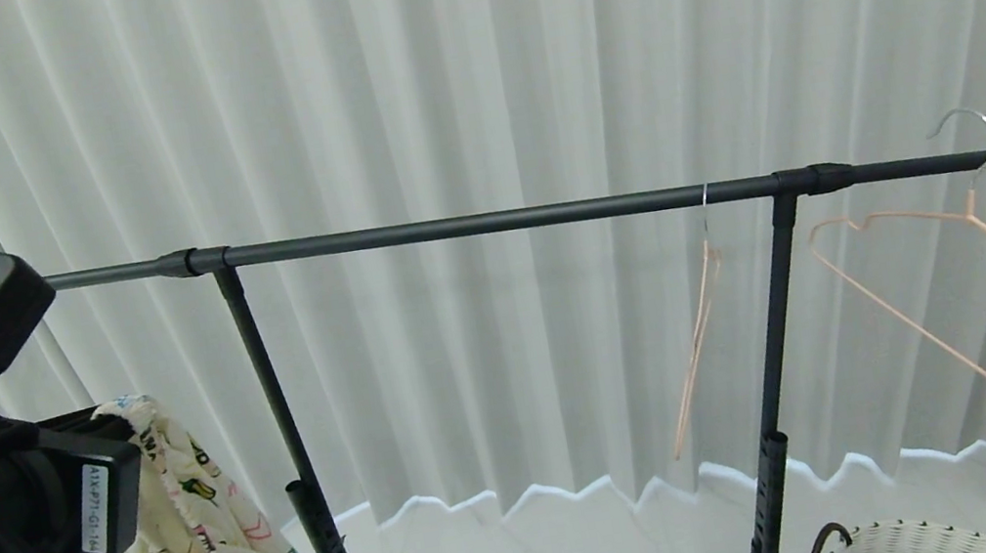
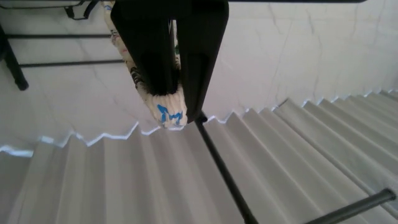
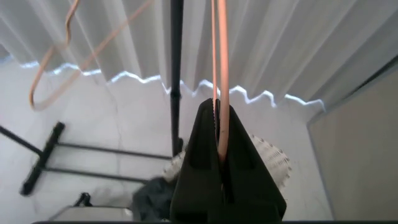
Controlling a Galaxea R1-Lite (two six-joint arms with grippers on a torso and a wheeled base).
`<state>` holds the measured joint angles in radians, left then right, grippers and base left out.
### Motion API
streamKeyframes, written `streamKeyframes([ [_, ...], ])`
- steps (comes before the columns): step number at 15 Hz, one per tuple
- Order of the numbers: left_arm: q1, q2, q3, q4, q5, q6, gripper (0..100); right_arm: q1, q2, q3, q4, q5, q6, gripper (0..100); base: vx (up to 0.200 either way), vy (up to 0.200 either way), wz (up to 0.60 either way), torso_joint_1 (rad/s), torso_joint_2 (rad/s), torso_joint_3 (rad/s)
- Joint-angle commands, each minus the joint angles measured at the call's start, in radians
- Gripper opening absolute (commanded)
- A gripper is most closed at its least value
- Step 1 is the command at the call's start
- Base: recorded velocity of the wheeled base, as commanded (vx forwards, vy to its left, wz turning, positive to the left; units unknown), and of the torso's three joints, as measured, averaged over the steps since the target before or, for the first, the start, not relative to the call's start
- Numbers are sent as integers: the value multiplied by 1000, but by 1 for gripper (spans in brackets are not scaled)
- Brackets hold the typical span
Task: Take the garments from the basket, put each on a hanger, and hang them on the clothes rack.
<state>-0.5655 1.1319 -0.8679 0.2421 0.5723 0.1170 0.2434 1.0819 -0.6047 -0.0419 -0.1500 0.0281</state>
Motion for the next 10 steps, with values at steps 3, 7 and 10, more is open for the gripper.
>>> streamKeyframes([
  [3,35,-1,73,0,0,-5,0,5,-86,42,0,6,-23,0,-200,0,0,1,2,2],
  [7,33,3,78,2,0,-5,0,66,-111,37,-4,10,-36,0,-200,0,0,4,2,6],
  [10,32,6,82,0,-3,-5,0,303,-128,45,-4,18,-22,0,-200,0,0,1,1,1],
])
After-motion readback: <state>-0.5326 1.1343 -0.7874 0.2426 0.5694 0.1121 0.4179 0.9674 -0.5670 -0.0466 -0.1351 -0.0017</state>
